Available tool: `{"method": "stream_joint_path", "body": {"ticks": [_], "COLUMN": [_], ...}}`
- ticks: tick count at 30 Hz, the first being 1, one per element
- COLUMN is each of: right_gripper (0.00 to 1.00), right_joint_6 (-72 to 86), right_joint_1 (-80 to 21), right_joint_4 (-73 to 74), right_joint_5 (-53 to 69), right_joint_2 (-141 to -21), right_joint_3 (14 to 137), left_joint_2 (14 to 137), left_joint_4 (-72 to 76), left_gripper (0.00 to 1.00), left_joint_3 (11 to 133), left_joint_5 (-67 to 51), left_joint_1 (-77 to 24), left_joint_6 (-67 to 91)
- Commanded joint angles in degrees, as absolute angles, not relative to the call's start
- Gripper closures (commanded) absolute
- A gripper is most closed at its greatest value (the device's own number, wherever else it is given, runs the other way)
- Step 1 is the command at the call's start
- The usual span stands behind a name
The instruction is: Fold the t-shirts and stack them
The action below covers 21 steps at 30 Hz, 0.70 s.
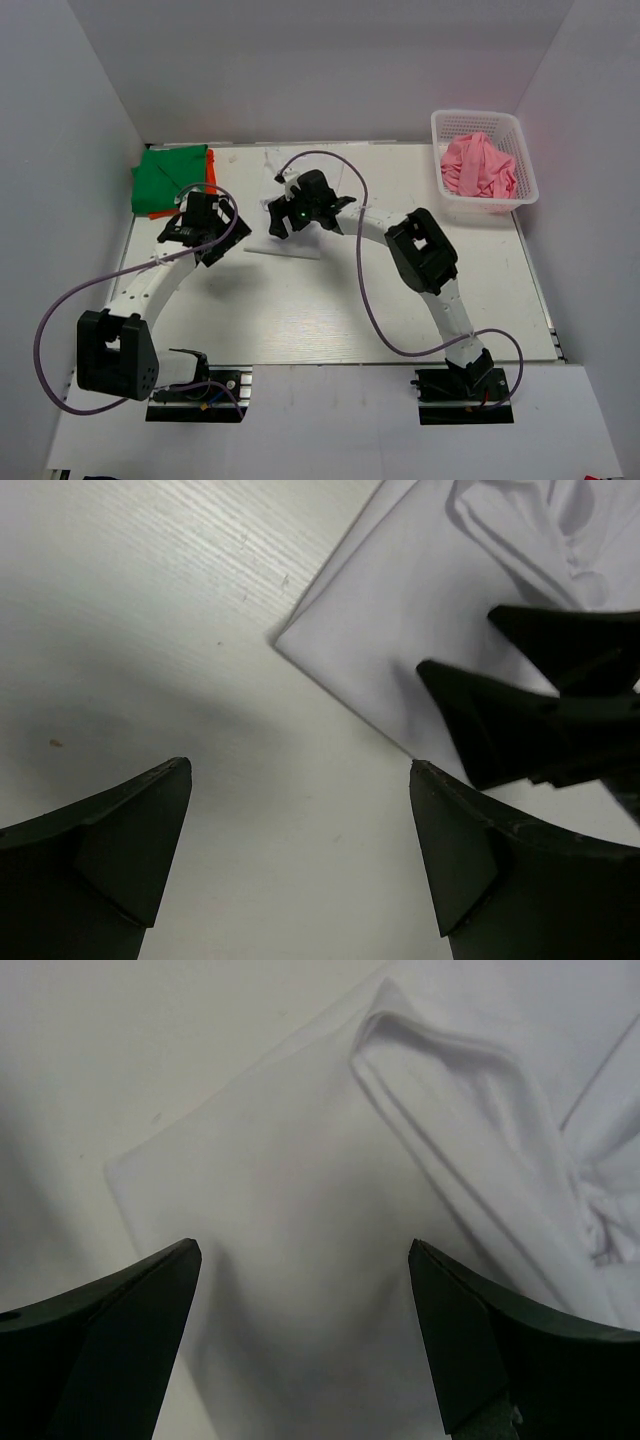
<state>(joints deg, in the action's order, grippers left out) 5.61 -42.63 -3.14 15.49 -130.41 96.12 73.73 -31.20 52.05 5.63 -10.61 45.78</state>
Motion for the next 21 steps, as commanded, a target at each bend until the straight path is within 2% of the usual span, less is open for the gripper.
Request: {"method": "stream_joint_path", "body": {"ticks": [1, 7, 15, 21], "right_gripper": [0.1, 0.1, 0.1, 0.1], "right_joint_6": [5.7, 7.9, 16.6, 19.3], "right_joint_1": [-42.2, -41.7, -40.0, -36.9], "right_joint_4": [-5.9, -8.6, -11.3, -8.1], "right_joint_5": [11.3, 8.0, -8.7, -6.7], "right_joint_2": [-132.3, -138.4, -142.1, -144.0], "right_joint_3": [102.2, 109.1, 114.9, 120.3], "left_joint_2": [70.8, 68.7, 69.3, 69.8], "left_joint_4": [-33.0, -33.7, -34.7, -35.2], "left_gripper": [0.0, 0.0, 0.0, 0.0], "left_joint_3": [49.2, 46.5, 47.1, 48.9], "left_joint_5": [6.6, 6.1, 5.4, 7.1], "left_joint_1": [-10.6, -10.6, -10.6, -10.6], "left_joint_6": [46.8, 46.8, 46.8, 46.8]}}
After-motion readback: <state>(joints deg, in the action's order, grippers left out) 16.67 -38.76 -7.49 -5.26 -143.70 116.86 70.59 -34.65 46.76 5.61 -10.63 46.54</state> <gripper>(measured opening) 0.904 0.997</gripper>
